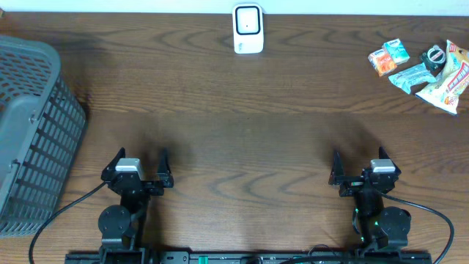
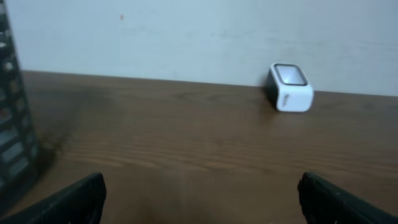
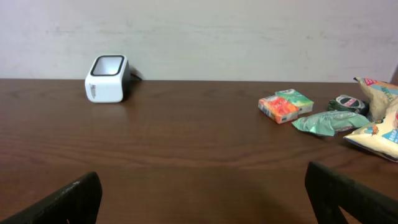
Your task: Scan the item barcode
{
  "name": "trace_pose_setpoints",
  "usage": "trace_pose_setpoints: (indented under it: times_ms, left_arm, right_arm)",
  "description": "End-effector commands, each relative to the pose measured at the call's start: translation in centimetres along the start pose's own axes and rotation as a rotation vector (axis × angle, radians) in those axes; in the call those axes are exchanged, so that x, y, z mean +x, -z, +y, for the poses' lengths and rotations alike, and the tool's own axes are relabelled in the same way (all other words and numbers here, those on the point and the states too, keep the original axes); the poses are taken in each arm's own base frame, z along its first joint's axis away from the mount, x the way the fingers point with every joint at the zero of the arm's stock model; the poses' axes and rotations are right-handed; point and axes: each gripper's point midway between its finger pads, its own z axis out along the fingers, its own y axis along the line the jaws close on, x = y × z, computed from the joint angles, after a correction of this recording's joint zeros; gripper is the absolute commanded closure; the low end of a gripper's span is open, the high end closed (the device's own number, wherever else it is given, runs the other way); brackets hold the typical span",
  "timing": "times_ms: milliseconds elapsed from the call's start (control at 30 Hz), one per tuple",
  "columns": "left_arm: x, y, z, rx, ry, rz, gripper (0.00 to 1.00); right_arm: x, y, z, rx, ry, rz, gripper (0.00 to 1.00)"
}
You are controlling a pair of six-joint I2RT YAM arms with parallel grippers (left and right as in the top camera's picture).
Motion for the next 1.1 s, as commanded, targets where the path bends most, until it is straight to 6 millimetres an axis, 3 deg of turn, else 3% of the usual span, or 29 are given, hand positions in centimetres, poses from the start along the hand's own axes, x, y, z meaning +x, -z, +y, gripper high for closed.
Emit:
trace_pose_setpoints:
  times_ms: [0,1067]
  left_arm:
    - [1.42,0.05,0.36,-0.014,-0.002,0.051,0.03]
    - [1.49,0.04,0.03,-0.002,-0.034,0.054,0.02]
  right_arm:
    - [0.1,0.01,-0.14,0.006,0.007,0.001,0.01]
    - [0.09,0.01,-0.14,0.006,0.007,0.0,0.01]
